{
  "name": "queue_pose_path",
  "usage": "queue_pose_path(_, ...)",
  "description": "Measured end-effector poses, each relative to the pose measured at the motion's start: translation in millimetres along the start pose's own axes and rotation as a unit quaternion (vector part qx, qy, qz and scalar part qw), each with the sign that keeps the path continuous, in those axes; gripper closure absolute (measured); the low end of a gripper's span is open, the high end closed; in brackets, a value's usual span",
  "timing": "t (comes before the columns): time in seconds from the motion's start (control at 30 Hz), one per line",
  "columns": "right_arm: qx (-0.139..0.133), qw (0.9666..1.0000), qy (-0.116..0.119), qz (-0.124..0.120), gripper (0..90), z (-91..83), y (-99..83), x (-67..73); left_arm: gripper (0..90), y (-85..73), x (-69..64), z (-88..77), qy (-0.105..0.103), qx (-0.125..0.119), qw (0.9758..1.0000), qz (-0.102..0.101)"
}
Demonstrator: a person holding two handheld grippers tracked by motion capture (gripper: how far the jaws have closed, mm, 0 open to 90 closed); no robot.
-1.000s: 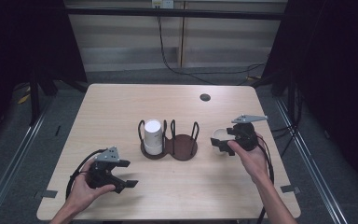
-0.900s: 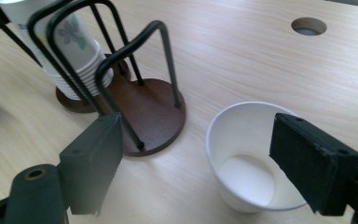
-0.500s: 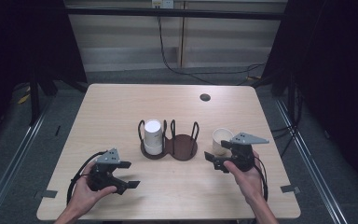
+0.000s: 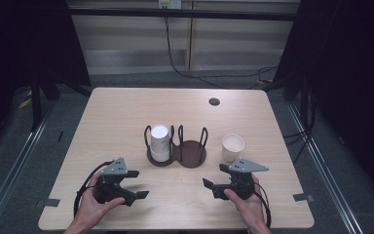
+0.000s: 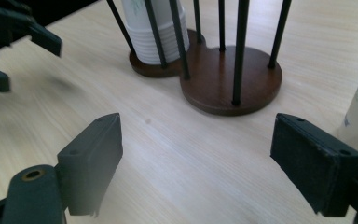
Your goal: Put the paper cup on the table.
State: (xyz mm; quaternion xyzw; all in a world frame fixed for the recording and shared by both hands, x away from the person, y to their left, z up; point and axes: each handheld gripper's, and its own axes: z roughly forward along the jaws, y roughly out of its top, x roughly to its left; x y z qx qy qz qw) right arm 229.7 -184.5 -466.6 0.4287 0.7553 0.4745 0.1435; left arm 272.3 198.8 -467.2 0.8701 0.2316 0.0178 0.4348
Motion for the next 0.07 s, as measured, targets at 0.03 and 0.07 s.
queue_pose_path(0.03, 0.000, 1.0000, 0.000, 0.000, 16.2, 0.0, 0.0, 0.0, 18.3, 0.0, 0.0, 0.0, 0.000, 0.000, 1.0000, 0.000)
queue_pose_path(0.07, 0.012, 0.9999, -0.010, -0.001, 16.0, 6.1, -4.8, -1.9, 17.7, -0.3, 0.6, 0.2, -0.001, -0.002, 1.0000, -0.001)
